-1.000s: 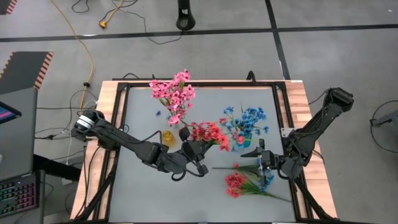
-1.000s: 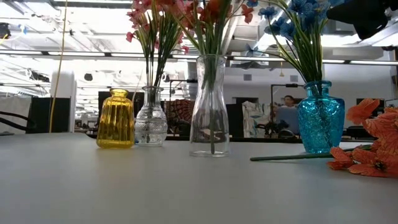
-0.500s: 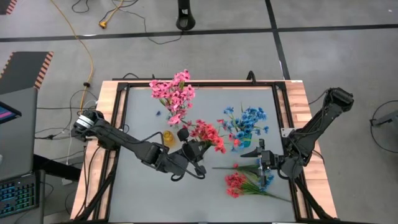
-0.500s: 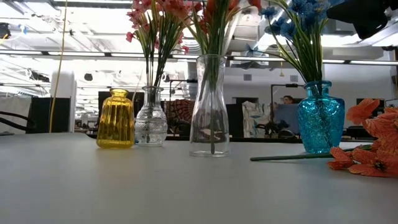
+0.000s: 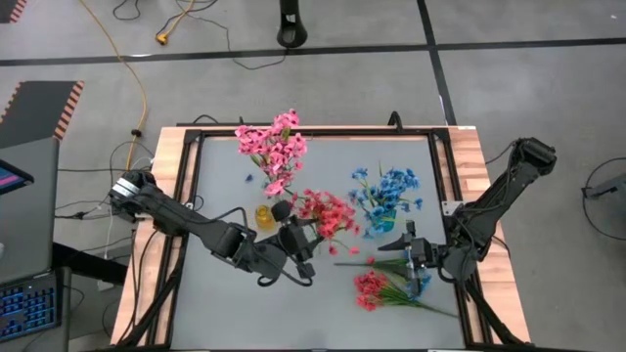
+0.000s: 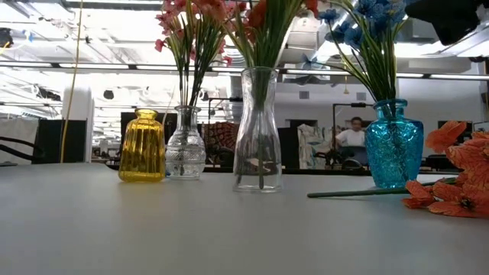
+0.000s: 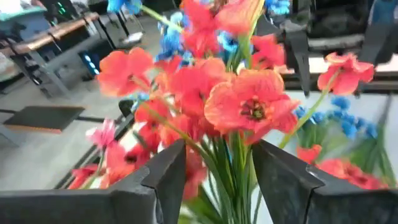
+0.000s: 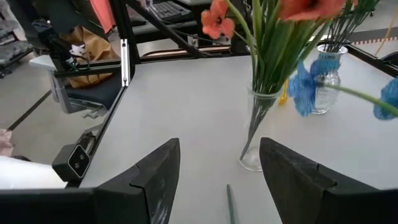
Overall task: Sort flowers into vase by color
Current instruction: Put the top red flowers into the bottom transparent vase, then put the red flowers into the bottom transparent vase
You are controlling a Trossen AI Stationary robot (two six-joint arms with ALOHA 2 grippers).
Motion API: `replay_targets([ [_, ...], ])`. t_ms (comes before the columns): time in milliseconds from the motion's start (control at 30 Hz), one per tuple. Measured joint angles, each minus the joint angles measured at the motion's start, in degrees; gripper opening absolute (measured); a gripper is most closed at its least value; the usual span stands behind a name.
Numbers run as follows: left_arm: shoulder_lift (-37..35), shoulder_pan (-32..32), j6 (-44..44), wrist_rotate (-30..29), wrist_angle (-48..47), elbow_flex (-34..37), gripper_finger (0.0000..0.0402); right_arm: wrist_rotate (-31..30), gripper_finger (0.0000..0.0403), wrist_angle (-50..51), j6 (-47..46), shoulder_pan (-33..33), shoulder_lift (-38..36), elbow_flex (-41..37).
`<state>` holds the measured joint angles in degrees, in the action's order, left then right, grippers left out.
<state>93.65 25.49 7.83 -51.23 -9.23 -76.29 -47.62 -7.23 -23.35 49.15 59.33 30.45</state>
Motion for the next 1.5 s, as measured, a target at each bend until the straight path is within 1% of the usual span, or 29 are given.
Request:
replay_targets([
  [200,-3.4,2.1,7.9,4.1,-10.7,0.0,0.0171,0.5,0.0249,5.6,3.2,0.7,0.0,4.5],
  [267,-3.8,3.1,10.8,5.6,-13.6,0.0,0.0171,1.7,0.0249,7.0,3.7,1.3,0.0,6.3],
  [367,-3.7,5.1,12.7,6.0,-16.0,0.0,0.0171,3.7,0.0249,8.3,3.3,2.7,0.0,8.4],
  [433,-3.4,6.5,12.8,5.7,-16.0,0.0,0.0171,4.8,0.0249,9.5,1.8,3.7,0.0,9.4],
  [567,-2.5,9.1,13.0,5.6,-16.1,0.0,0.0171,6.3,0.0249,12.6,-4.9,5.6,0.0,10.3],
  [667,-2.0,10.2,15.4,5.5,-15.5,-0.1,0.0171,8.8,0.0249,15.3,-12.2,6.6,0.0,10.3],
  [800,-1.0,10.8,16.6,4.8,-15.3,0.0,0.0171,12.4,0.0249,18.6,-22.7,7.1,1.3,10.3],
  [867,-0.7,10.9,17.1,4.1,-15.7,0.0,0.0171,14.9,0.0249,19.5,-26.1,7.1,3.2,10.3],
  [967,-0.7,10.6,18.9,5.2,-15.7,0.0,0.0171,18.9,0.0249,19.0,-28.9,6.9,7.1,10.3],
  [1167,-0.7,10.4,19.7,4.8,-15.5,0.0,0.0171,25.5,0.0249,19.1,-30.3,6.4,16.5,12.2],
  [1233,-0.7,10.5,20.0,4.8,-15.5,0.0,0.0171,26.8,0.0249,19.5,-30.4,6.2,19.5,13.5],
  [1333,-0.7,10.5,20.1,4.8,-15.2,0.0,0.0171,26.9,0.0249,22.3,-30.3,6.2,23.7,16.4],
  [1500,-0.7,10.4,21.4,4.9,-15.3,0.0,0.0171,26.9,0.0249,33.5,-30.3,6.2,30.2,22.5],
])
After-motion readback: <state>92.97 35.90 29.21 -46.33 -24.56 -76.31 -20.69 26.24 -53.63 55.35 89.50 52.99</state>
